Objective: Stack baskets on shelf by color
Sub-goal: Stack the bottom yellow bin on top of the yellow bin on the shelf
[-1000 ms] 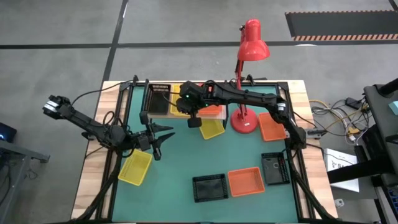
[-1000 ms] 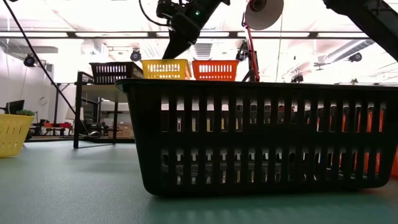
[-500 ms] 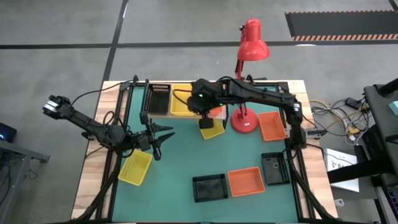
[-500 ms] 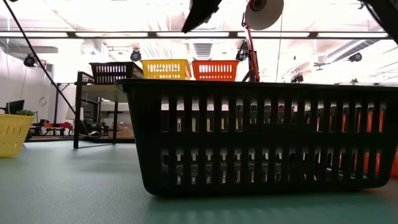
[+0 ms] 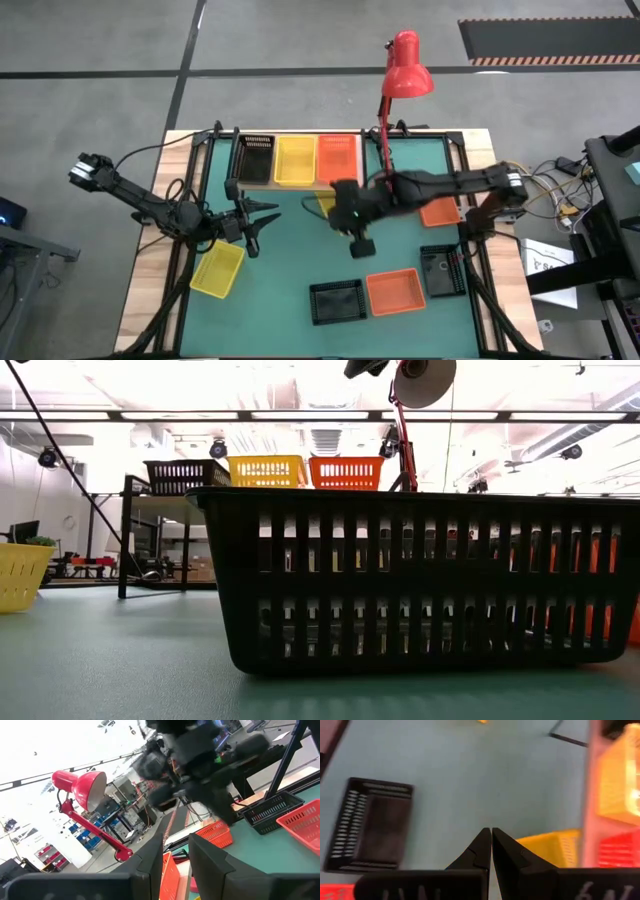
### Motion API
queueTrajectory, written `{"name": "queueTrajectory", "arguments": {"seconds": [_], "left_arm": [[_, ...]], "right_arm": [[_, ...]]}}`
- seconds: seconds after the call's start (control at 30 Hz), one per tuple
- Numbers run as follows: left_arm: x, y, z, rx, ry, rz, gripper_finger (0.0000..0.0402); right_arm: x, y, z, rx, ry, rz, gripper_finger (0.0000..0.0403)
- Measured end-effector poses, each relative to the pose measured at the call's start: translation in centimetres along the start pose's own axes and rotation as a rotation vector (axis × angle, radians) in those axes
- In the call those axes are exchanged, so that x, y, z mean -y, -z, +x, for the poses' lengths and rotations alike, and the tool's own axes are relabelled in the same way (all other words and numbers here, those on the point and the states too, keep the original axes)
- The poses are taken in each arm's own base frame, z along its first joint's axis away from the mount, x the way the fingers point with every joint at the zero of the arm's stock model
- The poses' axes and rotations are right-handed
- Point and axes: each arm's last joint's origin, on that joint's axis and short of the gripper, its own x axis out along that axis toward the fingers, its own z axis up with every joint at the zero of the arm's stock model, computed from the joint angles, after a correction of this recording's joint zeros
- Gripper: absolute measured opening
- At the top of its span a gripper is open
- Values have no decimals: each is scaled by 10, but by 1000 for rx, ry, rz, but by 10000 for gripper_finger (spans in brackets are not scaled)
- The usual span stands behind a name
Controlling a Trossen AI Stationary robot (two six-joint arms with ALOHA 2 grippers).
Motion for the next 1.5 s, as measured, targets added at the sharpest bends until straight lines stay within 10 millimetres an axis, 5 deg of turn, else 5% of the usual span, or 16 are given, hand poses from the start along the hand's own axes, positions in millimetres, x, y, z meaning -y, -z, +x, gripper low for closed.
{"name": "queueTrajectory", "arguments": {"seconds": [0.3, 0.67, 0.87, 1.13, 1.5], "left_arm": [[0, -1, 1, 3, -2, -79, 77], [24, 1, 22, -73, 52, -220, 77], [56, 14, 35, -104, 238, -381, 77], [78, 4, 54, -115, 268, -461, 77], [96, -15, 62, -231, 343, -502, 77]], "right_arm": [[-57, 46, 13, 112, -27, -66, 8], [-81, 101, 21, 565, -33, -239, 9], [-52, 128, 42, 770, 28, -273, 9], [6, 152, 39, 694, 97, -199, 8], [-2, 188, 6, 760, 119, -197, 8]]}}
